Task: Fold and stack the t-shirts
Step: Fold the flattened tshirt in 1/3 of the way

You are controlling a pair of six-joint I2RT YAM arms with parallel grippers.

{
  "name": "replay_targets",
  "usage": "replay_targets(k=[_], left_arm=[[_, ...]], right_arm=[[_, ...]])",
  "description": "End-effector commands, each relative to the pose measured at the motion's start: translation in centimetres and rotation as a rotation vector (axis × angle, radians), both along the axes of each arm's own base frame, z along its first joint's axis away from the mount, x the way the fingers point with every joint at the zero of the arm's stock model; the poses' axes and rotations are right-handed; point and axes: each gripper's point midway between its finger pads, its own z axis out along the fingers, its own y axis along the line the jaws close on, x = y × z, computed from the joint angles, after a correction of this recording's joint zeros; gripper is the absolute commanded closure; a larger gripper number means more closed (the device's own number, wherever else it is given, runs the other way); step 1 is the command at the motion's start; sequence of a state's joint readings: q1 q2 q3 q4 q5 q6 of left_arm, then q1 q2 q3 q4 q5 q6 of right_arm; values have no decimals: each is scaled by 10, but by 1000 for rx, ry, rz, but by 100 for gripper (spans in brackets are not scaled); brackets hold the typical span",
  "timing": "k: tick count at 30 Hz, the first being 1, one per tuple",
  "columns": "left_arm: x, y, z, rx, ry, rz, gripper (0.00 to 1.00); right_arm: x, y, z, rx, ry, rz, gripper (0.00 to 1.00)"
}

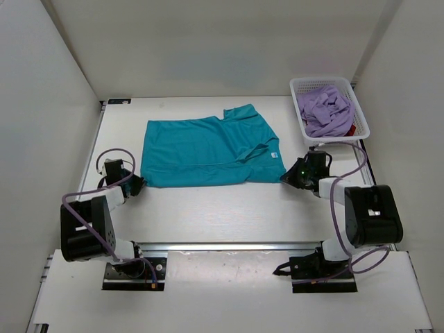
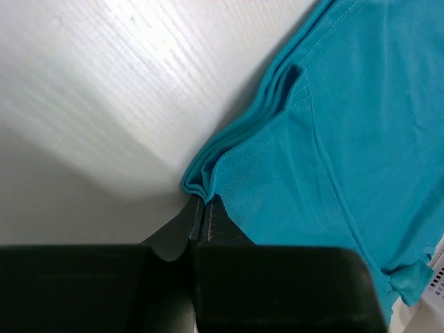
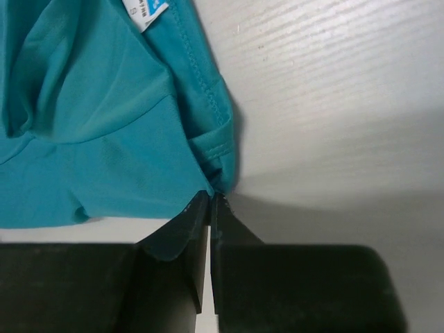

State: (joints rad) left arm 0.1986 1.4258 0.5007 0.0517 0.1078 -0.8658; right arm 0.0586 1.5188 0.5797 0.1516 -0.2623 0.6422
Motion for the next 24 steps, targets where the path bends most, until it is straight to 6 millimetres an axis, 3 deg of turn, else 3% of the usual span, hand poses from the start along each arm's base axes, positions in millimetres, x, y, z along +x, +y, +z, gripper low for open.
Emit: replay_targets(k=[1,7,12,15,17,19,20,21,22,24], left_arm=[[-10,10,18,65,-7,22,100],[-43,6,17,23,-3,3,100],[-53,6,22,62,-10,-12,100],[-61,2,17,61,17,-33,100],[-70,2,12,65,37,-39,100],[-80,2,6,60,53,-33,90],[-81,2,8,41,42,-26,77],[-81,-1,11,36,35,-31,62],[-78,1,15,42,19,-25,55],[-72,3,26,42,-8,-24,35]], right_arm=[[-3,-6,23,0,-73,-58,100],[-47,-18,18,-2,-26,-104,100],[-87,-36,-3,9,36,-164,100],[-97,-46,-4,-17,34,-198,100],[-103,-40,-6,-38,43,-183,100],[-106,-38,-4,-33,41,-193,100],[-108,-35,-3,-43,36,-187,99],[-109,-33,-3,-46,35,-174,85],[-110,-35,-4,-60,36,-179,79],[-101,-40,13,-72,2,-185,63]])
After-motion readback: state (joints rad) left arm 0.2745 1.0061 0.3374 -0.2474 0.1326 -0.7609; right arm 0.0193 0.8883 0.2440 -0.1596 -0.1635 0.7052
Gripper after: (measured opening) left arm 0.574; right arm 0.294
